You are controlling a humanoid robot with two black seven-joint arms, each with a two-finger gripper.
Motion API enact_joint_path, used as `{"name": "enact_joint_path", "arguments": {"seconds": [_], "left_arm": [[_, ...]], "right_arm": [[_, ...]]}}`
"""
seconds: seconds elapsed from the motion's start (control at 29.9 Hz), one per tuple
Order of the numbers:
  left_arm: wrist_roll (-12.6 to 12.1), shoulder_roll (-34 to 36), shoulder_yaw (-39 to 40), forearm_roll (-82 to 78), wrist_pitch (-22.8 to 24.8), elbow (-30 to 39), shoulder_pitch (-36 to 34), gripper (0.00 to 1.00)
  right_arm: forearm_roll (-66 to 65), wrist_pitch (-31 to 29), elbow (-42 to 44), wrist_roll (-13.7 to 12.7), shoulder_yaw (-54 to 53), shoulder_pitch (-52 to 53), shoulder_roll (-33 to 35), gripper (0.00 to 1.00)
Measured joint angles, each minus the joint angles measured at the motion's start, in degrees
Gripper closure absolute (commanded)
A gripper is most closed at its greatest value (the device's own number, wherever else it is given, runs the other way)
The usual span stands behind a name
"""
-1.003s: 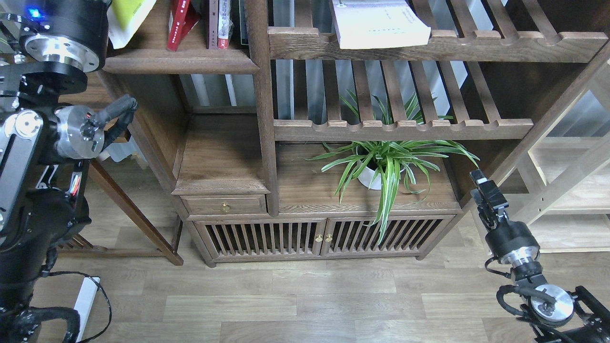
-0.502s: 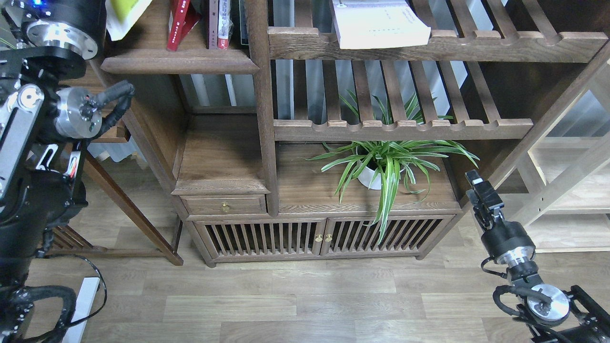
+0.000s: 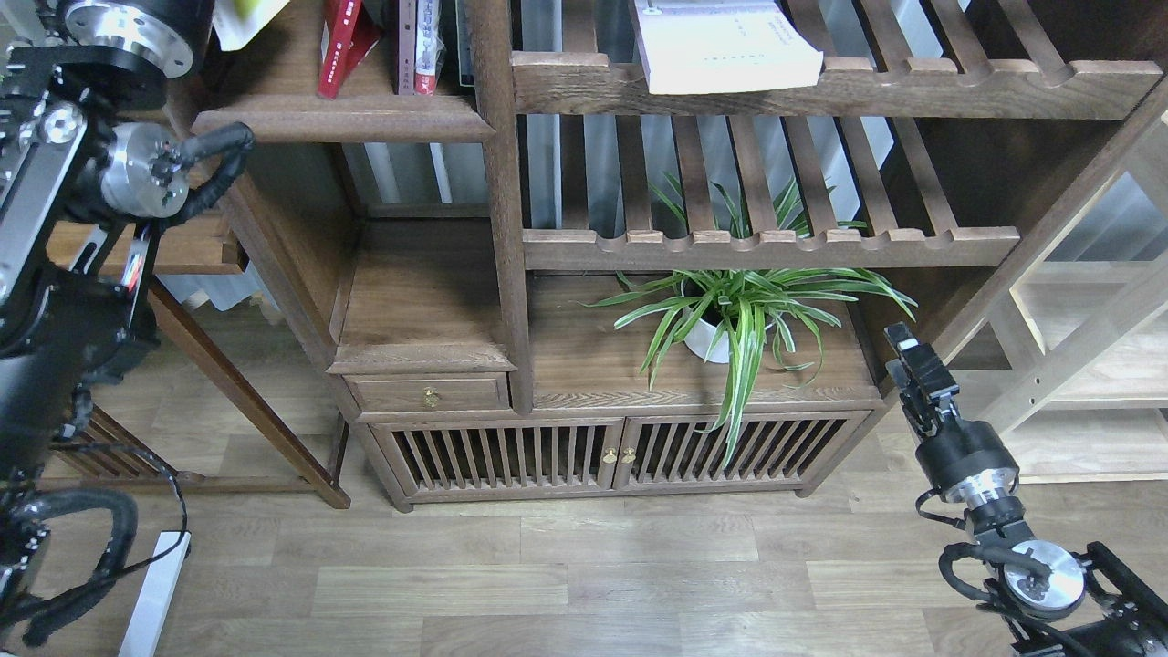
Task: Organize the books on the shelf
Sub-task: 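Push the yellow-green book onto the top shelf with the left gripper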
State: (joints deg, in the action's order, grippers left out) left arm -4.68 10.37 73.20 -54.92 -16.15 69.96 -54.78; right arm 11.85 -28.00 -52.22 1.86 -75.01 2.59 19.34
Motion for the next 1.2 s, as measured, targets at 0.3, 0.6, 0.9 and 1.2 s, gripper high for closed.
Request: {"name": "enact_joint_path", "arguments": {"seconds": [0.3,0.6,0.9,1.2], "left_arm": [[3.5,0.1,-4.49,4.05,0.67,-8.13,-4.99,0.98],[5.97,3.21,-9.11,8.56,4.08,-15.27,-8.84,0.96],[12.16,4.81,-18.23,16.91,7.6,-27.43,-15.75,0.94],[15.97,4.48,-22.6,22.89,8.08,-32.0,-17.5,0.94]], "right_arm": [[0.01,0.0,0.02,0.07,-0.05,-0.03,-0.09,0.21],[-0.01,0.0,0.02,0.07,-0.02,2.2,-1.23,0.21],[-0.03,0.0,0.02,0.07,1.42,3.92,-1.41,0.21],[-0.06,0.0,0.02,0.07,1.67,4.28,-1.42,0.21]]}}
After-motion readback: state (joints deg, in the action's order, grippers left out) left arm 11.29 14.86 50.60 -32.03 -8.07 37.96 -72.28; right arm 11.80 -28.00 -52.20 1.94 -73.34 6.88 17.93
